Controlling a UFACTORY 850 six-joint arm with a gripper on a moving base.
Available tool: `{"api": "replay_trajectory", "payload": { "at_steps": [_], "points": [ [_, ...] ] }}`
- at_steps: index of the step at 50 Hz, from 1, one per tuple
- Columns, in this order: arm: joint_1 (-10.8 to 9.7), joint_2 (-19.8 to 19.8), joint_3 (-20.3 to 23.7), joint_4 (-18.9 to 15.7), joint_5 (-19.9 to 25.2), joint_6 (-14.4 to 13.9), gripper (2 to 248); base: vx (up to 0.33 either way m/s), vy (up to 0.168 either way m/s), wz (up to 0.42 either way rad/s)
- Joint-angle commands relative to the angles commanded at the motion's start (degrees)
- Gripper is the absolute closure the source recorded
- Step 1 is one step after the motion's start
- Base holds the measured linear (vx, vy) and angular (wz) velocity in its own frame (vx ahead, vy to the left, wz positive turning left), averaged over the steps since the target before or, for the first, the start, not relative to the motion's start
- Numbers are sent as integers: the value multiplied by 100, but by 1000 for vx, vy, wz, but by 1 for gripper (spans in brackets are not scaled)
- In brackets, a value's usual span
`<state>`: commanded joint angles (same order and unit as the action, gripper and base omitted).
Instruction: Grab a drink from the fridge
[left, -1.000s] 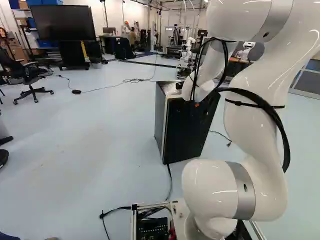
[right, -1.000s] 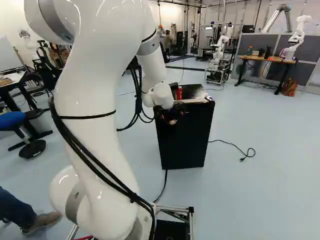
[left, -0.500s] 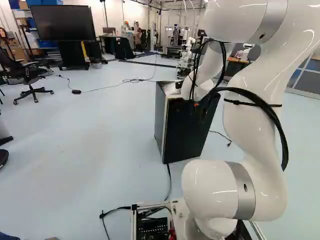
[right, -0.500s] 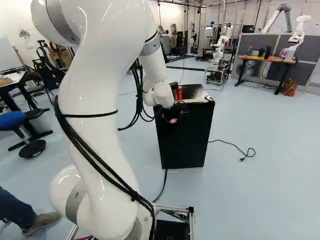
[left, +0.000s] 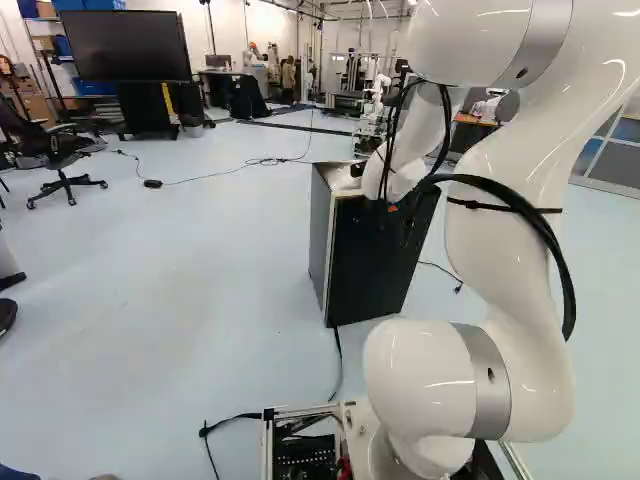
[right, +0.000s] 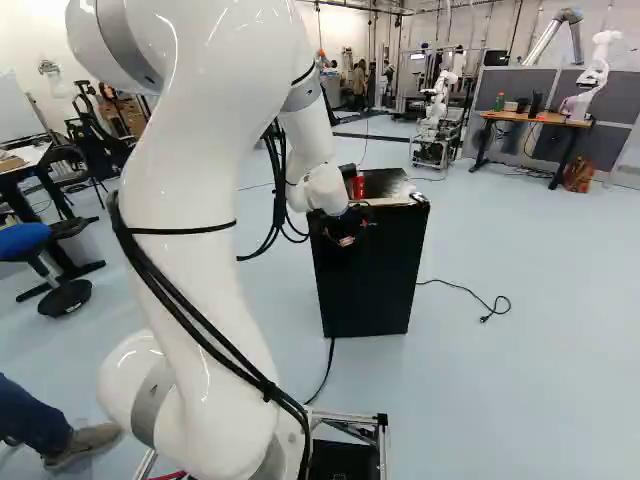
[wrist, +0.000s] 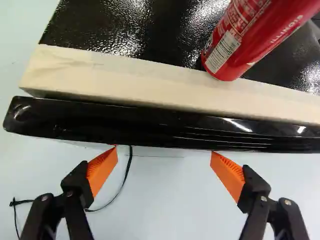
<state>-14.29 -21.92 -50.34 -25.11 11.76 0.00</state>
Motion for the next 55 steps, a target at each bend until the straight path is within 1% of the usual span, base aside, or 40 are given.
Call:
{"api": "replay_trajectory", "payload": {
  "at_steps": [10,26,38,55],
  "points": [
    [-26,130,167,0,0,0,3,0,0,0],
    [-90,434,552,0,59,0,3,0,0,0],
    [-148,678,853,0,435,0,3,0,0,0],
    [-292,1011,1249,0,1104,0,3,0,0,0]
  ]
}}
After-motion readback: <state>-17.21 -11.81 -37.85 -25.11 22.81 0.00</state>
